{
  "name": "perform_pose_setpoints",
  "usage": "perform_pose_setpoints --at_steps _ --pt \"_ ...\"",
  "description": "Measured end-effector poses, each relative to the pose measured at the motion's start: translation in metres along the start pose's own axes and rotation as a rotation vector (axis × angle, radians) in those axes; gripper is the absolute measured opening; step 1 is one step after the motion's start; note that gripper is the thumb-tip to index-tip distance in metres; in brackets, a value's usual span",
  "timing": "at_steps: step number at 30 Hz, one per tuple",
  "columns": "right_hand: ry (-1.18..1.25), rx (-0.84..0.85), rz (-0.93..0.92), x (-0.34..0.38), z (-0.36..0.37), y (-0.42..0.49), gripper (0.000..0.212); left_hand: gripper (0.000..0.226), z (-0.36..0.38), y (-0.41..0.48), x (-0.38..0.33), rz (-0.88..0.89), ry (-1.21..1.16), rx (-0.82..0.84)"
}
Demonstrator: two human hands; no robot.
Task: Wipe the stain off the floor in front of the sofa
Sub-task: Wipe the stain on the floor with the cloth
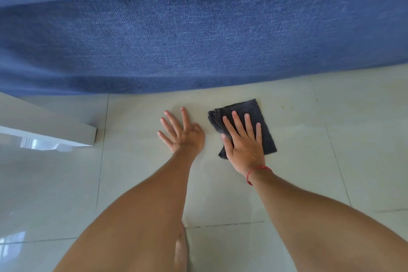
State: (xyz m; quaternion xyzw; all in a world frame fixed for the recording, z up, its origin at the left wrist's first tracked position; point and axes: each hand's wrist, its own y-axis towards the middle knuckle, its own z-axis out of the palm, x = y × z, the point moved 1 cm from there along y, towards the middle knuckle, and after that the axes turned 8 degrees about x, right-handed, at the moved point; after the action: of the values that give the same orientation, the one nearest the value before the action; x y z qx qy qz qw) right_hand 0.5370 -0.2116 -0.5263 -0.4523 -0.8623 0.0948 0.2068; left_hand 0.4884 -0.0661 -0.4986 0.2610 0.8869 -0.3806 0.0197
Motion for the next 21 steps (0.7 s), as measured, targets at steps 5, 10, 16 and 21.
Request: perform_pose_setpoints --at_steps 5,10,16,21 --pt "0.057 -0.052 0.193 -0.048 -0.010 -0.012 0.058 0.058 0.007 0.006 -0.001 0.066 0.001 0.040" --pt "0.121 -0.102 0.386 -0.040 -0.023 0.022 0.053 0.058 0.006 0.004 -0.004 0.062 0.013 0.068" --pt "0.101 -0.079 0.251 0.001 -0.020 0.053 0.054 0.058 0.006 0.006 -0.004 0.049 0.032 0.073" --pt "0.026 -0.059 -0.023 0.015 -0.003 0.024 0.053 0.058 0.001 0.005 -0.005 0.040 0.031 0.111"
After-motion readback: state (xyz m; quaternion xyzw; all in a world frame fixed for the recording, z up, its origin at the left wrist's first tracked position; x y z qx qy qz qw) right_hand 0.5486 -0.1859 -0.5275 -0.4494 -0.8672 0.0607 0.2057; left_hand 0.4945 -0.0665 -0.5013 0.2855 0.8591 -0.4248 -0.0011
